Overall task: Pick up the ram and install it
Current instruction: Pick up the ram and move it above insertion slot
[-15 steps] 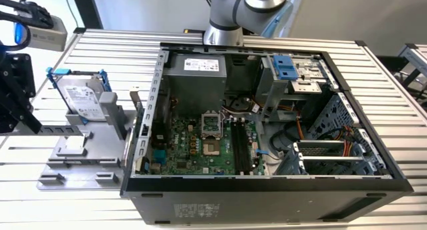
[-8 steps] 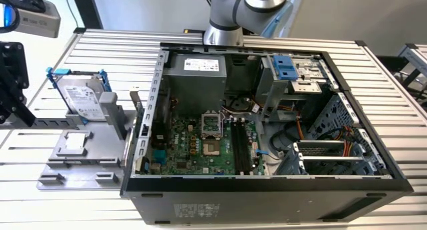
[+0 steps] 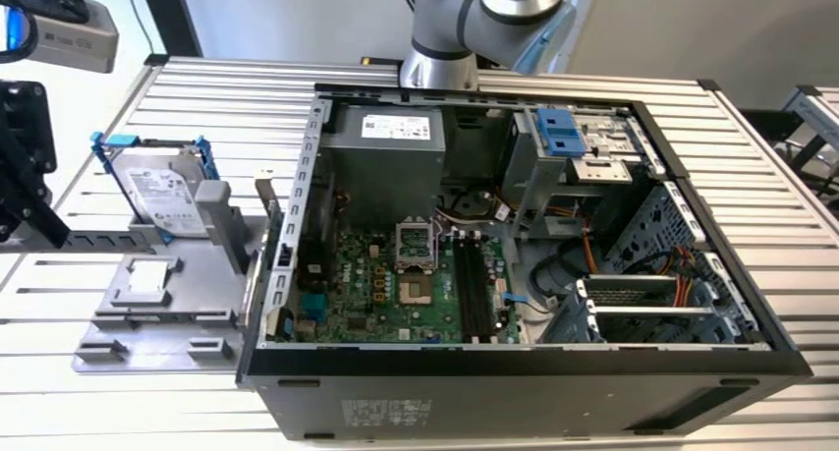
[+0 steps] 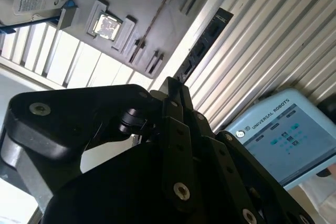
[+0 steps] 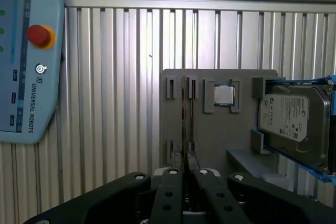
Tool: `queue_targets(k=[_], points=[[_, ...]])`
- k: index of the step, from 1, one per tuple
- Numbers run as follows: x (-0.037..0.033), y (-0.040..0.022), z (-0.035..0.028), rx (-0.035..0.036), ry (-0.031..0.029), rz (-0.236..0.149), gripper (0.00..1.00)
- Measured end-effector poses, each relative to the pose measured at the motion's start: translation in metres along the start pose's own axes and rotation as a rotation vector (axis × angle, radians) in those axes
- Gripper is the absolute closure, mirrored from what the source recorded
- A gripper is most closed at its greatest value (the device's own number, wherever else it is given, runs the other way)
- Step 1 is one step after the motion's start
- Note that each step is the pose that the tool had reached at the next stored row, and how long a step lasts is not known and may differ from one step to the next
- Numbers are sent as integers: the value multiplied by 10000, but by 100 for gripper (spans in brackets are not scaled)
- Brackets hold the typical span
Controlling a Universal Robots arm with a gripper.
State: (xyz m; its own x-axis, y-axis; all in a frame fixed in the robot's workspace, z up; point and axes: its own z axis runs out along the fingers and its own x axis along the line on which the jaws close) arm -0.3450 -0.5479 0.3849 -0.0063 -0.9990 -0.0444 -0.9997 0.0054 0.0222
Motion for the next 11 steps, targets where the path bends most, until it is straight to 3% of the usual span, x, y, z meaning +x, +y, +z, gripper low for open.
queue_targets(k=[4,11], points=[[-1,-46,-2,-2,1,1,100],[-2,-241,-6,-8,1,0,100]])
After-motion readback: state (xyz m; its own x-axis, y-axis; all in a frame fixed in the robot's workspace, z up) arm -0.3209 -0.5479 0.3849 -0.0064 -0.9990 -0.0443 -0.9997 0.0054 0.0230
